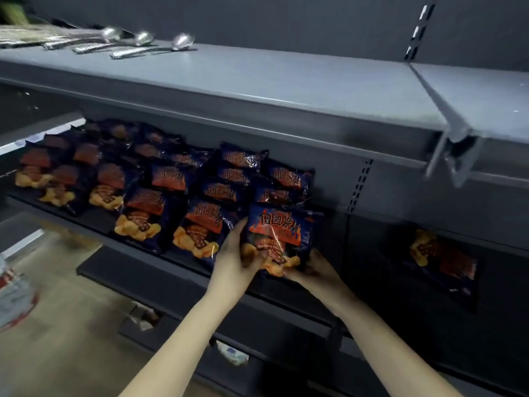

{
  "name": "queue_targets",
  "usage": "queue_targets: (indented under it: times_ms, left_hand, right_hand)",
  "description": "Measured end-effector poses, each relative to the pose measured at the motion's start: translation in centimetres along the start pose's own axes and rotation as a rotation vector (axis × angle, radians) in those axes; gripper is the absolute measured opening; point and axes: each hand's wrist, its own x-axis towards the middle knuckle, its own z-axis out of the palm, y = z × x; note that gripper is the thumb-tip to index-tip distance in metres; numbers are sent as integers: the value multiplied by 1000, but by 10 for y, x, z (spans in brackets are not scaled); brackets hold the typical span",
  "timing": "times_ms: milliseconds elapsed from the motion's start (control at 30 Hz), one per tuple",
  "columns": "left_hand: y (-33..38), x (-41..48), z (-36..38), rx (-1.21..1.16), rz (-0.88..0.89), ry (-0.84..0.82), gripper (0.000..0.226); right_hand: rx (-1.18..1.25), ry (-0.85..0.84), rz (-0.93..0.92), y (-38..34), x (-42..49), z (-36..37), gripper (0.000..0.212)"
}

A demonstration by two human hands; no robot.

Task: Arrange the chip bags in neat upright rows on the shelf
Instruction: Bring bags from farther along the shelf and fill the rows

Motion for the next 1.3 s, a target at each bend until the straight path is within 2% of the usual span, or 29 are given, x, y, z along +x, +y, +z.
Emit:
queue_targets:
  times_ms: [100, 267, 400, 500, 567, 667, 767, 867, 967, 1300]
  left_hand:
    - [-9, 5, 5, 143, 159, -46, 82]
    - [-22, -2, 23, 181, 149, -188, 98]
    - [-35, 4, 27, 298, 207, -270, 86]
    - [-38, 19, 26, 372, 205, -316, 82]
    - [-39, 24, 25, 361, 175, -341, 83]
    - [-39, 29, 24, 301, 131, -382, 87]
    - [-38, 30, 26, 279, 83, -390, 93]
    - [-39, 31, 31, 261, 58, -404, 103]
    - [-43, 33, 35, 253, 54, -401, 107]
    - [-50, 41, 35, 240, 84, -439, 104]
  right_hand:
    - [-135, 163, 17, 3, 10, 17, 45]
    - [-257, 329, 81, 8, 24, 36, 80]
    - [-395, 444, 81, 13, 33, 51, 61]
    - [-607, 478, 79, 18, 39, 59, 47]
    - [-658, 488, 108, 18, 46, 59, 46]
    - [-640, 484, 166, 15, 53, 59, 65]
    - [-572, 570, 140, 14, 49, 68, 86]
    - [-712, 618, 107, 17, 46, 77, 94]
    - [-823, 630, 101, 20, 49, 79, 91]
    - [-807, 657, 145, 22, 52, 79, 82]
